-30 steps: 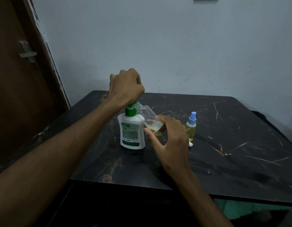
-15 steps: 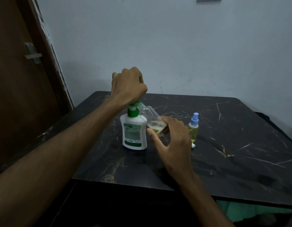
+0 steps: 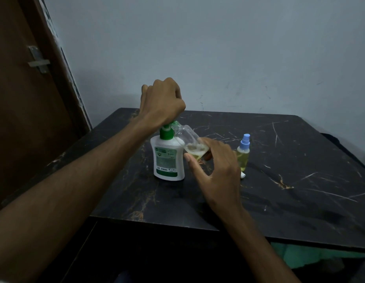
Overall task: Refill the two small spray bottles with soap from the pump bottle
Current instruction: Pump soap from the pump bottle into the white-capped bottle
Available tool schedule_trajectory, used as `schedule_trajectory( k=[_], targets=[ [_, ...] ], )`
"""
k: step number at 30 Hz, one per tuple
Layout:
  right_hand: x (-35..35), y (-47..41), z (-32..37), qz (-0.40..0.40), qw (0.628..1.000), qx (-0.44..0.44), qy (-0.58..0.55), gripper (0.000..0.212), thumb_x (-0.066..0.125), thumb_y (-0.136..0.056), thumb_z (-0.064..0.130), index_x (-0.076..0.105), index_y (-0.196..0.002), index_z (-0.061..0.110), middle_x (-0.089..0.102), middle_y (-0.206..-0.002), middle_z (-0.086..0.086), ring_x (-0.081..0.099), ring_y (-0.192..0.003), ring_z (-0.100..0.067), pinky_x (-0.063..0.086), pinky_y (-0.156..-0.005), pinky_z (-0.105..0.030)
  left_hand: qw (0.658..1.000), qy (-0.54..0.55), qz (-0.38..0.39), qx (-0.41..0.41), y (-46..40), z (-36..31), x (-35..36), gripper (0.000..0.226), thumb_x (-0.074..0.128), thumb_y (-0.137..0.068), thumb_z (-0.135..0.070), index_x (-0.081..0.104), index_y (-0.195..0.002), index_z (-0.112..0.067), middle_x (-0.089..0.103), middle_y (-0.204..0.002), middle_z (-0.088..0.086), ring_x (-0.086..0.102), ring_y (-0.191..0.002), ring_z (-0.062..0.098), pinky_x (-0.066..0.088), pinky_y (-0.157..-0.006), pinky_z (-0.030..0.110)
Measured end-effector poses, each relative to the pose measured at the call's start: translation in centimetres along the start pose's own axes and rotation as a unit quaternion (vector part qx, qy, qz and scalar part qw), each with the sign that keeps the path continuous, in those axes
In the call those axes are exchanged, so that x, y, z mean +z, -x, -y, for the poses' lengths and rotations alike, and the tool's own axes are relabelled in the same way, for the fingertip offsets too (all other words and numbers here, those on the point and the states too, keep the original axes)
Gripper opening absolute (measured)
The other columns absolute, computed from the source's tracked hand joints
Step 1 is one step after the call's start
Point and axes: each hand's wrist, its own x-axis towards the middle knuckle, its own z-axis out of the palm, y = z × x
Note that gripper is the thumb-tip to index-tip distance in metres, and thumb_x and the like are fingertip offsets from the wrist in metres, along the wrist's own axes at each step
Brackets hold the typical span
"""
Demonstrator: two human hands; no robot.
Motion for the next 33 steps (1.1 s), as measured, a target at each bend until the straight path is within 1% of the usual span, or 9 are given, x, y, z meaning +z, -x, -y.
schedule_trajectory(
  k=[2,6,11,14,16,18,23,28,33],
  targets=[
    [-0.01,0.00,0.07,-0.001,1.000,0.000,0.001,0.039,0.075,-0.095,0.041,0.067,-0.124,0.017,0.065,-0.102,0.007,0.058,-0.088,-0.013,0.050,-0.081,-0.043,1.000,0.001,-0.002,0.000,0.00,0.15,0.00,0.022,0.060,-0.071,-0.015,0.079,-0.082,-0.016,0.075,-0.082,0.000,0.068,-0.079,0.022,0.052,-0.097,0.052],
    [-0.07,0.02,0.07,-0.004,1.000,-0.001,-0.003,0.038,0.076,-0.095,0.040,0.066,-0.124,0.018,0.064,-0.102,0.009,0.058,-0.087,-0.012,0.049,-0.083,-0.041,1.000,-0.014,-0.012,0.010,-0.24,-0.26,-0.33,0.020,0.060,-0.073,-0.014,0.078,-0.082,-0.016,0.074,-0.081,-0.001,0.067,-0.079,0.022,0.045,-0.098,0.046],
    [-0.04,0.01,0.02,-0.002,1.000,0.001,-0.001,0.038,0.075,-0.095,0.041,0.067,-0.124,0.016,0.065,-0.103,0.007,0.057,-0.087,-0.012,0.049,-0.083,-0.040,1.000,-0.004,-0.005,0.011,-0.01,0.11,0.16,0.022,0.060,-0.073,-0.016,0.079,-0.084,-0.015,0.076,-0.084,0.000,0.068,-0.079,0.022,0.051,-0.099,0.052],
    [-0.09,0.02,0.09,-0.003,1.000,-0.001,-0.003,0.038,0.075,-0.095,0.041,0.066,-0.123,0.017,0.065,-0.104,0.008,0.057,-0.087,-0.012,0.049,-0.082,-0.041,1.000,-0.013,-0.010,0.016,-0.11,-0.09,0.09,0.018,0.062,-0.075,-0.015,0.078,-0.085,-0.015,0.075,-0.083,0.000,0.068,-0.080,0.022,0.046,-0.102,0.048],
    [-0.13,0.05,0.09,-0.007,1.000,-0.001,-0.002,0.038,0.075,-0.095,0.041,0.066,-0.123,0.017,0.066,-0.103,0.007,0.058,-0.087,-0.012,0.049,-0.083,-0.041,1.000,-0.016,-0.015,0.015,-0.34,-0.26,-0.18,0.020,0.060,-0.073,-0.016,0.077,-0.084,-0.015,0.074,-0.082,-0.001,0.067,-0.079,0.022,0.045,-0.100,0.047],
    [-0.10,0.05,0.06,-0.010,1.000,-0.001,0.001,0.039,0.075,-0.095,0.041,0.067,-0.123,0.016,0.066,-0.103,0.006,0.058,-0.086,-0.012,0.049,-0.083,-0.040,1.000,-0.017,-0.015,0.014,-0.55,-0.25,-0.28,0.022,0.059,-0.070,-0.016,0.078,-0.082,-0.016,0.074,-0.080,-0.001,0.067,-0.077,0.022,0.047,-0.098,0.046],
    [0.02,-0.04,0.16,-0.009,1.000,-0.007,0.003,0.038,0.074,-0.095,0.041,0.067,-0.123,0.016,0.065,-0.102,0.008,0.056,-0.085,-0.011,0.048,-0.082,-0.040,1.000,0.000,0.002,0.004,-0.13,0.13,0.20,0.022,0.061,-0.073,-0.014,0.079,-0.085,-0.016,0.076,-0.083,0.000,0.068,-0.078,0.022,0.053,-0.097,0.053],
    [-0.03,0.04,0.13,-0.009,1.000,0.000,0.004,0.041,0.073,-0.095,0.043,0.066,-0.125,0.017,0.066,-0.102,0.008,0.057,-0.086,-0.011,0.048,-0.084,-0.039,1.000,-0.007,-0.005,0.011,-0.29,-0.17,-0.29,0.023,0.058,-0.071,-0.017,0.078,-0.082,-0.016,0.075,-0.081,-0.001,0.067,-0.077,0.021,0.049,-0.100,0.050],
    [0.01,-0.03,0.16,-0.005,1.000,0.002,0.005,0.041,0.072,-0.096,0.044,0.066,-0.125,0.016,0.065,-0.102,0.008,0.057,-0.086,-0.011,0.048,-0.085,-0.037,1.000,0.006,0.004,0.011,-0.17,0.09,0.06,0.022,0.061,-0.075,-0.015,0.080,-0.086,-0.014,0.076,-0.084,0.000,0.068,-0.078,0.020,0.054,-0.096,0.053]
  ],
)
